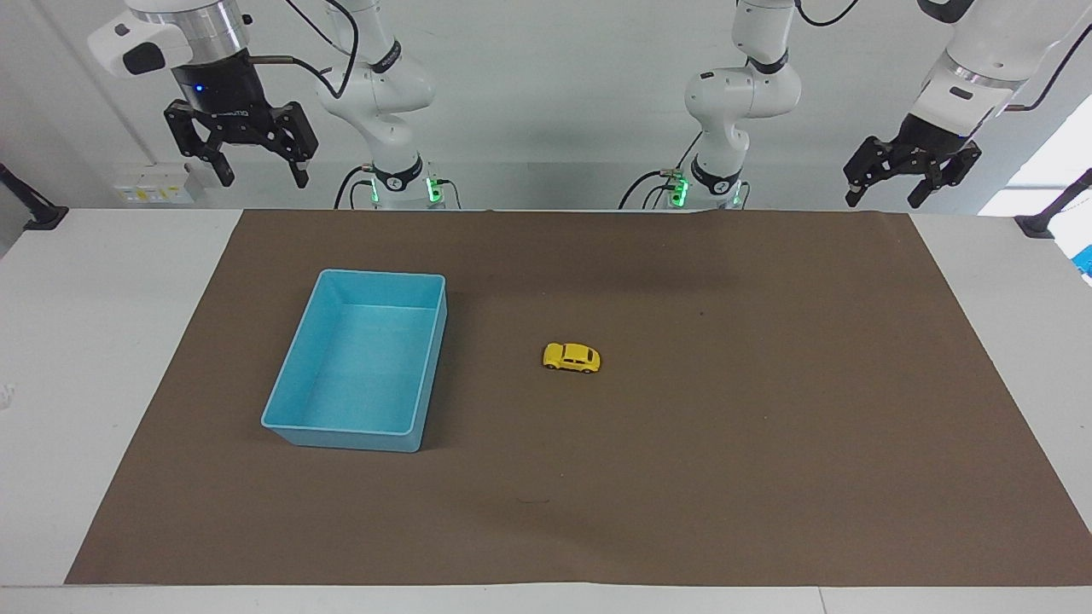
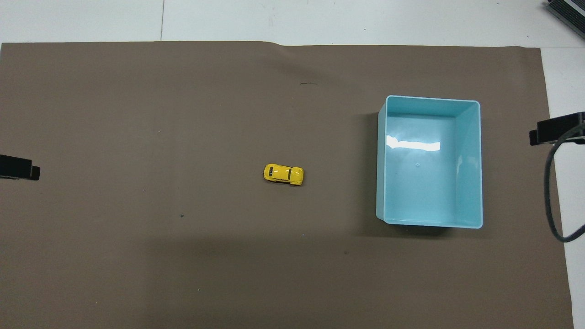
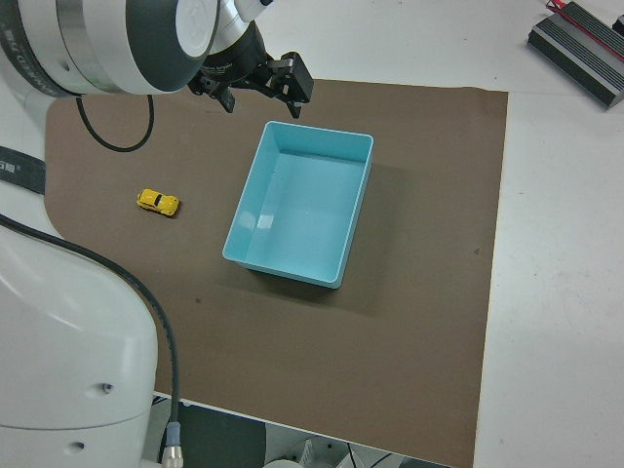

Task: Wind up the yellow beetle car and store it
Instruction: 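Move the left gripper from rest toward the yellow toy car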

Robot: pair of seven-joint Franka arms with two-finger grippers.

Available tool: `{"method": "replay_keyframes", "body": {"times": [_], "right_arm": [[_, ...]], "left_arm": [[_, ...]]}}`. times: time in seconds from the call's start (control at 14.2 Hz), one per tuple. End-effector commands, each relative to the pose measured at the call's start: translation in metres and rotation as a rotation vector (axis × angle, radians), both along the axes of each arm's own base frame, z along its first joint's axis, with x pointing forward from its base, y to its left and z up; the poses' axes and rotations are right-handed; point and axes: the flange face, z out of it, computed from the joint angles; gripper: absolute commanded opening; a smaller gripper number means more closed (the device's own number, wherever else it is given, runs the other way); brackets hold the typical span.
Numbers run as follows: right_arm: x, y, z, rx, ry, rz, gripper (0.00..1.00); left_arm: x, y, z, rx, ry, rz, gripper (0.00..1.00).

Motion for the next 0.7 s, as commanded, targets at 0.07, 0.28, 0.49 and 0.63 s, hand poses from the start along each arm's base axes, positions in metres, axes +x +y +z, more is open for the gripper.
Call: {"method": "replay_keyframes", "body": {"times": [0.07,0.28,0.49,0.63], "right_arm": [[-0.0043,-0.0029,0.0035,0.015,0.000,0.015,1.00],[-0.0043,-0.0021,0.0035,0.015,0.000,0.016,1.00],[-0.0043,-0.0029,0.0035,0.015,0.000,0.015,1.00],[-0.0043,-0.0029,0.0035,0.015,0.000,0.015,1.00]], "left_arm": [[0.0013,0.0022,0.0055,-0.009,-0.023,-0.010,1.00],[-0.0002,-0.0002,0.0038,-0.009,-0.015,-0.015,1.00],[0.0024,-0.0024,0.0055,-0.009,-0.035,-0.010,1.00],[0.0066,-0.0055,0.0037,-0.010,-0.048,-0.004,1.00]]}}
